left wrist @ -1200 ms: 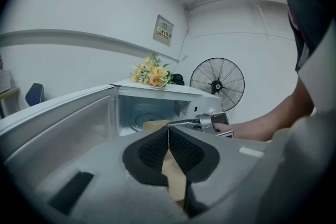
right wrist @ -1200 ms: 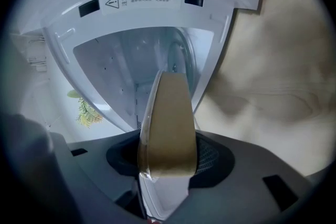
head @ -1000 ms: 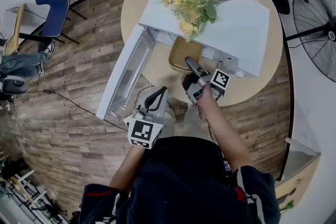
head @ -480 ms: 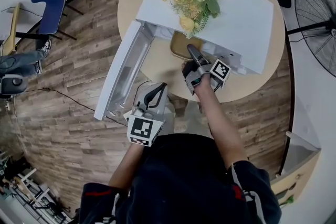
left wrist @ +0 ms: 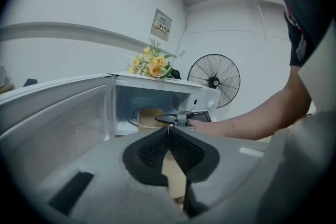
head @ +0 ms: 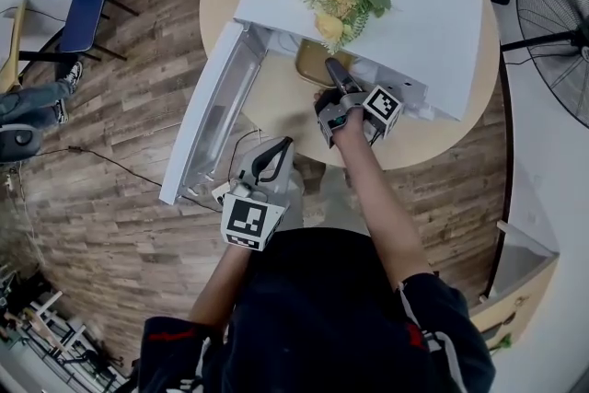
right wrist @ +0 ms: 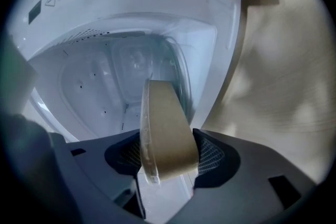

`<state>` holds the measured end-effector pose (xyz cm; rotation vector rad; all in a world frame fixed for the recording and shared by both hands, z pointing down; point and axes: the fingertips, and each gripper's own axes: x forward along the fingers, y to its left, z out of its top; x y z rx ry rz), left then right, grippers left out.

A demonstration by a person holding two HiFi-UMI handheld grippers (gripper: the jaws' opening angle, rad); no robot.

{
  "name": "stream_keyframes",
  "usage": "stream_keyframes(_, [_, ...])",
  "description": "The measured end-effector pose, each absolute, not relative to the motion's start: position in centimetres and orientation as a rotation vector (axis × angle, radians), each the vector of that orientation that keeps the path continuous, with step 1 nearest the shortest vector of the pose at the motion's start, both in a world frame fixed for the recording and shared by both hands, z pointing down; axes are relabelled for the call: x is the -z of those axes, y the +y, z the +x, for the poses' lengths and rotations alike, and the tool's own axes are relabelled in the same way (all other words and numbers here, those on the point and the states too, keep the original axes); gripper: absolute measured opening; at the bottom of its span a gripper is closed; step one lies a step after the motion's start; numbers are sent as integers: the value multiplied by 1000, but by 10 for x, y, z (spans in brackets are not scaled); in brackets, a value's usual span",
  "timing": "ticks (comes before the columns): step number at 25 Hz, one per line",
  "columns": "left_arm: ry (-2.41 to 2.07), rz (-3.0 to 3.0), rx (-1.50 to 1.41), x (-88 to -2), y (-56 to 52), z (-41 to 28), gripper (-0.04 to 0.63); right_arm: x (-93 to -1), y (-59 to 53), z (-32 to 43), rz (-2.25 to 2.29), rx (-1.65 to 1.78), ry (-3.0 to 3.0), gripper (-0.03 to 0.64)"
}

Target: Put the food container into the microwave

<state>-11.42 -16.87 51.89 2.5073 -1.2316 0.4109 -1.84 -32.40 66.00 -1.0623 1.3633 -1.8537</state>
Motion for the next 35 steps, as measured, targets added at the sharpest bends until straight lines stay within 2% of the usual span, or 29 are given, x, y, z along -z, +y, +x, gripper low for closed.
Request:
stream_keyframes(9, [-1240,2496,-417,-520,-169,-117,18,-661,-335,-19,-1055,1864,1343,247])
stream_keyframes(17, [-1197,2504,-420,-522,-164,-107,18,-656,-327,-18,-1015,1864,1401,285])
stream_keyframes(31, [-1282,2468,-388,-509,-173,-118,18,-638,-263,-29,-1015,1945,1621,285])
stream_keyframes(32, [-1292,2460,-389,-510,-174,-120,18,-637,-263,-33,-1016,1948,1643,278])
stream_keyframes(35, [-1311,2448,-395,-511,-176,-125,18,-627,-264,-47,-992,1928,1730,158])
